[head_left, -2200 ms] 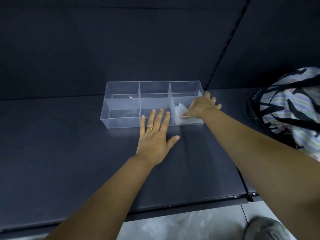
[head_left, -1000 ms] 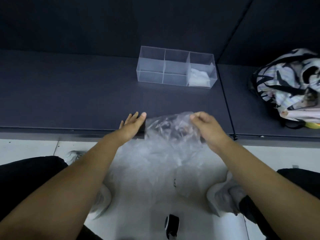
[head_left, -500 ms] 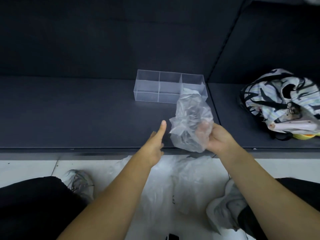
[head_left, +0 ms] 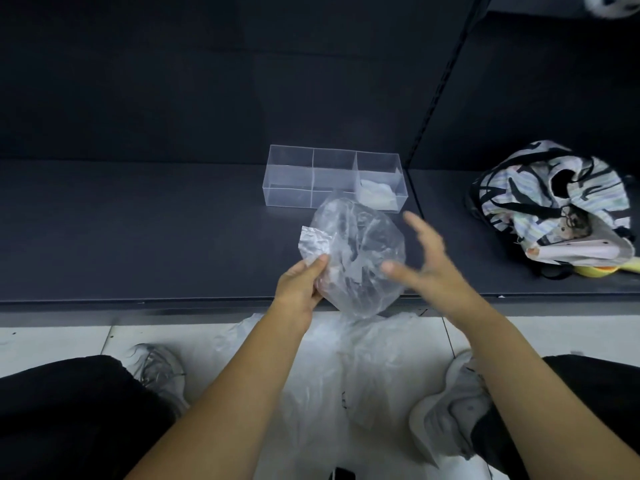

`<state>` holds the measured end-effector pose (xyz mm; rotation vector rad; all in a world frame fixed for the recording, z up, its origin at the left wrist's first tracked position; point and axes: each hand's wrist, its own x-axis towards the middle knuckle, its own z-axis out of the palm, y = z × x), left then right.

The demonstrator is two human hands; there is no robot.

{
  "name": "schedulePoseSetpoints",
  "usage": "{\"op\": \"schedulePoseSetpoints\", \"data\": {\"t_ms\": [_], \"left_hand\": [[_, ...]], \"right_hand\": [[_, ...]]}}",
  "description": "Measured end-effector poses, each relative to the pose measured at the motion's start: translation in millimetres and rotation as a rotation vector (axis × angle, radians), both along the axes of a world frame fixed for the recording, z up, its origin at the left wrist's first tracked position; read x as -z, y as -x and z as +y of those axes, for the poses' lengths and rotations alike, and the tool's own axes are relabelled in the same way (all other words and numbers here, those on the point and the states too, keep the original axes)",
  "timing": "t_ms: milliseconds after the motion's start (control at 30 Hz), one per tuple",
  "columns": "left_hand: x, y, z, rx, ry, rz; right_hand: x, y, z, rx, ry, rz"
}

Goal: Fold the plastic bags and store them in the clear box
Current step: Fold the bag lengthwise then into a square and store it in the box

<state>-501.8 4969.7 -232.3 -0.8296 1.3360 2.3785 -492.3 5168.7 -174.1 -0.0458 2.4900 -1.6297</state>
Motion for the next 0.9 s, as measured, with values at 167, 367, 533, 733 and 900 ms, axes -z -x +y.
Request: {"op": "schedulePoseSetpoints", "data": {"t_ms": [167, 367, 533, 733, 900], "left_hand": [[-7, -9, -7, 0.033, 0.058, 0.023], [-4, -14, -31, -0.101, 0.184, -0.061], [-4, -17, -36, -0.176, 0.319, -0.074], [-32, -11, -32, 0.029, 1.1, 0.451], [-73, 9, -12, 0.65, 0.706, 0.595]], "right_hand": [[14, 4, -35, -0.225, -0.49, 0.222], [15, 15, -26, 0.229, 0.122, 0.077], [16, 12, -29, 0.284, 0.107, 0.116], [-2, 14, -41, 0.206, 0.045, 0.207], [-20, 18, -50, 0.094, 0.105, 0.175]]}}
